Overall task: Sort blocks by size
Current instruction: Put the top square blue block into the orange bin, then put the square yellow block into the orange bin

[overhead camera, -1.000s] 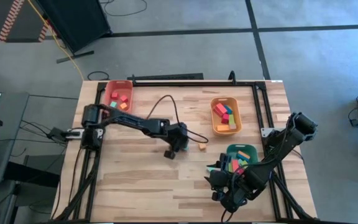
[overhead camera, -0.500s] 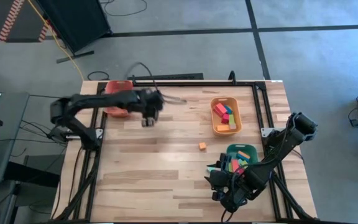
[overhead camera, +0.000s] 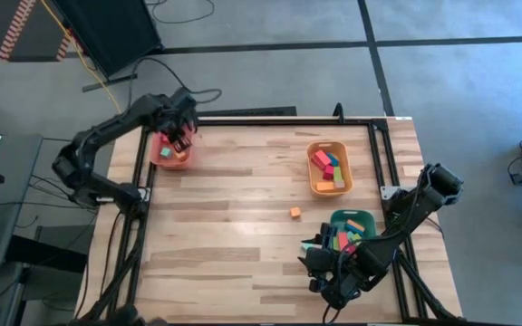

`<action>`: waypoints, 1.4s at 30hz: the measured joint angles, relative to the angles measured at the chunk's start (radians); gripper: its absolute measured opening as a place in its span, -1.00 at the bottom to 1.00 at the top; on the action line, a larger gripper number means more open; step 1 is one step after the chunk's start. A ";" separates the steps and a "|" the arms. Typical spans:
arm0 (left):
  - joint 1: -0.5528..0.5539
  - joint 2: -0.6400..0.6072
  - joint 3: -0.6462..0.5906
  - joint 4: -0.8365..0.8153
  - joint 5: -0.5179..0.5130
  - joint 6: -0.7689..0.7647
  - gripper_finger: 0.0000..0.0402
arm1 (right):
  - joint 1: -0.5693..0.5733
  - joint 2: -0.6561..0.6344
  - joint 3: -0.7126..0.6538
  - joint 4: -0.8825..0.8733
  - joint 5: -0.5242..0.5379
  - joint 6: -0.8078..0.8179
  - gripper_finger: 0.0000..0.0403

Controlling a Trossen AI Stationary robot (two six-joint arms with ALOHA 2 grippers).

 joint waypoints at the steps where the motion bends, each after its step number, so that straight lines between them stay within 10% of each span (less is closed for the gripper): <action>1: 0.027 0.006 -0.007 0.009 0.000 0.005 -0.37 | 0.000 0.000 0.000 0.000 0.000 0.000 0.27; 24: 0.202 0.194 -0.094 0.132 0.098 0.090 -0.03 | -0.001 0.000 0.000 0.002 0.000 -0.002 0.27; 42: -0.079 -0.003 -0.093 0.213 0.189 -0.016 0.15 | -0.002 0.000 0.000 -0.004 0.000 -0.002 0.27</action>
